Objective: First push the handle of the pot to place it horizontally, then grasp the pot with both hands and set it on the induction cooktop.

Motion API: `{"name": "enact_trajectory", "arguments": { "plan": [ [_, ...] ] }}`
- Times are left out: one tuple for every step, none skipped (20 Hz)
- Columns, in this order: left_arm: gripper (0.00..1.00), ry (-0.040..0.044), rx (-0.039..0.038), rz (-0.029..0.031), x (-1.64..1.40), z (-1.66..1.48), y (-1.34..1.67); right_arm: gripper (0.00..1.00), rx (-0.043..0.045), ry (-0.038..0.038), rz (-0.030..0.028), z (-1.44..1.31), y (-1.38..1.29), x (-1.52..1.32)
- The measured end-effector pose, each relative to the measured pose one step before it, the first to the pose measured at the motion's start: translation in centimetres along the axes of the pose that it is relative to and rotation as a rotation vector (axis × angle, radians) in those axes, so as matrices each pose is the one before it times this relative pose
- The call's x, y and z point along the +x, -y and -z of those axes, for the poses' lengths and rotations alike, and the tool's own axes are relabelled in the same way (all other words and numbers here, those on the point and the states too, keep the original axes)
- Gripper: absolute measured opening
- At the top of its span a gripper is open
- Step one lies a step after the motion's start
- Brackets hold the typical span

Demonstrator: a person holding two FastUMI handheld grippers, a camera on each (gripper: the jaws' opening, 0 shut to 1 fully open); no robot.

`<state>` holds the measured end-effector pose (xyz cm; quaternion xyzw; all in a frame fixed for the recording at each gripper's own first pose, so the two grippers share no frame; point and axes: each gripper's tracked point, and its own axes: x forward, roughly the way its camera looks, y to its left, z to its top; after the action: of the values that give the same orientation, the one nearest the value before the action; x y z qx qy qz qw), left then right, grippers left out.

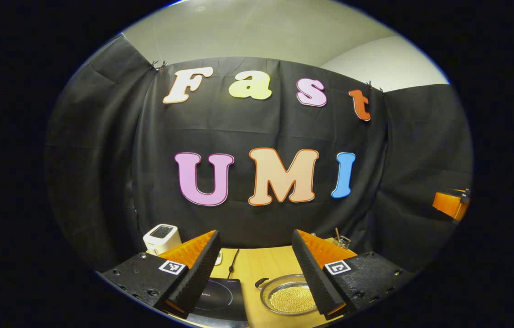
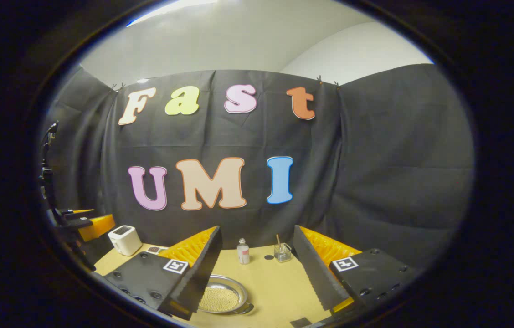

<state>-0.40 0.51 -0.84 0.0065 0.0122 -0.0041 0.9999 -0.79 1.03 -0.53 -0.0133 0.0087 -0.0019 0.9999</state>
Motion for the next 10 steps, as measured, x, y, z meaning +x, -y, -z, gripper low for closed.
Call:
{"name": "enact_trajectory", "arguments": {
  "plan": [
    [0.95, 0.00127, 0.00536, 0.00146, -0.131, 0.054, -0.035, 0.93, 0.00402, -0.00431, -0.00118, 0.130, -0.121, -0.137],
    [0.95, 0.00123, 0.00182, 0.00278, -0.159, 0.030, -0.008, 0.93, 0.00423, -0.00602, 0.00182, 0.229, -0.099, -0.032],
    [0.95, -0.00245, -0.00314, 0.00519, -0.062, 0.123, 0.000, 0.93, 0.00253, -0.00425, 0.00058, 0.174, -0.077, -0.130],
    [0.92, -0.00566, -0.00553, 0.00747, -0.090, 0.214, 0.134, 0.93, 0.00083, -0.00331, 0.00154, 0.176, -0.132, -0.055],
    [0.92, -0.00596, -0.00565, 0.00650, -0.117, 0.293, 0.065, 0.93, -0.00033, -0.00554, 0.00221, 0.233, -0.024, -0.080],
    [0.92, -0.00671, -0.00277, 0.00691, -0.093, 0.196, 0.073, 0.93, -0.00020, -0.00663, 0.00181, 0.287, -0.129, -0.149],
    [0.95, -0.00490, 0.00071, 0.00448, -0.057, 0.206, -0.064, 0.93, 0.00088, -0.00481, 0.00206, 0.108, -0.106, -0.149],
    [0.95, -0.00707, 0.00423, 0.00313, -0.159, 0.166, -0.089, 0.93, 0.00194, -0.00388, 0.00186, 0.098, -0.114, -0.155],
    [0.95, -0.00246, 0.00508, 0.00333, -0.079, 0.191, -0.107, 0.93, 0.00157, -0.00403, 0.00130, 0.036, -0.225, -0.077],
    [0.92, -0.00061, 0.00462, 0.00278, -0.190, -0.022, -0.157, 0.93, 0.00093, -0.00335, 0.00130, 0.176, -0.188, -0.086]
  ]
}}
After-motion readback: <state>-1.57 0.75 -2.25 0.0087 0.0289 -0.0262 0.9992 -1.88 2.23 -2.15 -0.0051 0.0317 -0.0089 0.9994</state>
